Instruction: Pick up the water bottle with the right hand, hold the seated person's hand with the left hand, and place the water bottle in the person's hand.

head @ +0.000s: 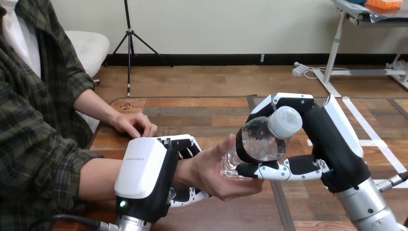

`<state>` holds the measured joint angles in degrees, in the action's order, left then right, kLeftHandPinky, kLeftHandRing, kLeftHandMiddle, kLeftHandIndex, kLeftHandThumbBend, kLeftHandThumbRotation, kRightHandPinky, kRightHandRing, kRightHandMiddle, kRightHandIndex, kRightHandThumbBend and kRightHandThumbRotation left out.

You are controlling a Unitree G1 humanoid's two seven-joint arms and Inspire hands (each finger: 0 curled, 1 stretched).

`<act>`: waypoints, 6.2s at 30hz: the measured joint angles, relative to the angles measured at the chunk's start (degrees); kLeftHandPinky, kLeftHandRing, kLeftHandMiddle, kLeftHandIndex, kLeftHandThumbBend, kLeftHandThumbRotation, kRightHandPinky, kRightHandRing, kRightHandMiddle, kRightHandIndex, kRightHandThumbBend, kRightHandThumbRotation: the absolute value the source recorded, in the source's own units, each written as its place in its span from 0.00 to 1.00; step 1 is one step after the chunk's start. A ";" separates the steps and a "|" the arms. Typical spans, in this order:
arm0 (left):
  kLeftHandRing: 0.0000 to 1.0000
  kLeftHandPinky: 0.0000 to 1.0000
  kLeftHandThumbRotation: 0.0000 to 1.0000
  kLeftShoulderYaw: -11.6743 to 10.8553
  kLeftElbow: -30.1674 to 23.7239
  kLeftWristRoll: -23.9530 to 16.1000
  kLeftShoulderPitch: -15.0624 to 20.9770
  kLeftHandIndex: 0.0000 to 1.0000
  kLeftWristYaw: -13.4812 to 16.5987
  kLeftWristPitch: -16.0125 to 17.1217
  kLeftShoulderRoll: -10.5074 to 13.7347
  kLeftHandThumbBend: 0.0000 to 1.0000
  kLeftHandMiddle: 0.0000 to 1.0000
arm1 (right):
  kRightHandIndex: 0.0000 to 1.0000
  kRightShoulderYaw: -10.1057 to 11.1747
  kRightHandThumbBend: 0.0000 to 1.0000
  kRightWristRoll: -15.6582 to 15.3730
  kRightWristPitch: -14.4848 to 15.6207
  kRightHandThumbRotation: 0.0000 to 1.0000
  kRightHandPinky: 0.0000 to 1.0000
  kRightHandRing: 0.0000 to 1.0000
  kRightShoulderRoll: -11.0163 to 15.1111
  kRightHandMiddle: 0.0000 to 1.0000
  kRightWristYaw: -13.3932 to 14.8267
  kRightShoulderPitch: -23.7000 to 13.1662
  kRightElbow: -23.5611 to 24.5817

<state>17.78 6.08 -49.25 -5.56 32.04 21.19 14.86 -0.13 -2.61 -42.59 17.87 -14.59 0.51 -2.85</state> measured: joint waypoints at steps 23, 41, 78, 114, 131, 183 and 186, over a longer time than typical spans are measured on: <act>0.29 0.24 0.00 0.00 0.00 -0.02 0.00 0.35 0.04 0.01 0.02 0.94 0.33 | 0.43 -0.08 0.75 0.37 0.55 0.00 0.32 0.36 -0.07 0.41 -0.16 -0.17 0.09; 0.29 0.24 0.00 -0.08 0.01 -0.11 0.00 0.35 0.42 0.03 0.05 0.95 0.33 | 0.60 -0.07 0.77 0.73 0.88 0.00 0.47 0.55 -0.11 0.59 -0.47 -0.17 0.09; 0.99 0.98 0.28 0.43 -2.75 -0.87 -0.50 1.00 -6.75 -1.02 1.01 1.00 1.00 | 0.88 -0.08 0.83 0.68 3.44 0.10 0.78 0.89 -0.09 0.92 -1.34 0.01 0.25; 1.00 1.00 0.37 0.79 -2.88 1.65 -0.79 1.00 -6.72 4.43 1.29 1.00 1.00 | 0.95 -0.05 0.82 -0.67 3.43 0.14 0.92 1.00 -0.23 1.00 0.39 0.01 0.25; 1.00 1.00 0.36 0.77 -2.88 1.21 -0.79 1.00 -5.54 4.86 1.30 1.00 1.00 | 0.96 -0.04 0.83 -0.94 3.44 0.15 0.91 0.99 -0.23 1.00 1.02 0.01 0.25; 1.00 1.00 0.51 0.77 5.26 4.00 1.80 1.00 4.61 22.13 2.09 1.00 1.00 | 0.81 0.29 0.70 -1.90 -0.14 0.17 0.72 0.83 -3.99 0.86 6.08 0.00 -0.24; 1.00 1.00 0.54 0.76 6.64 5.46 2.27 1.00 5.30 24.65 1.59 1.00 1.00 | 0.78 0.33 0.65 -2.04 -1.05 0.16 0.68 0.80 -5.00 0.83 7.36 0.00 -0.49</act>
<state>18.54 12.71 -43.79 -3.29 37.34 45.84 16.45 0.20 -4.65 -43.64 12.87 -7.23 0.50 -3.34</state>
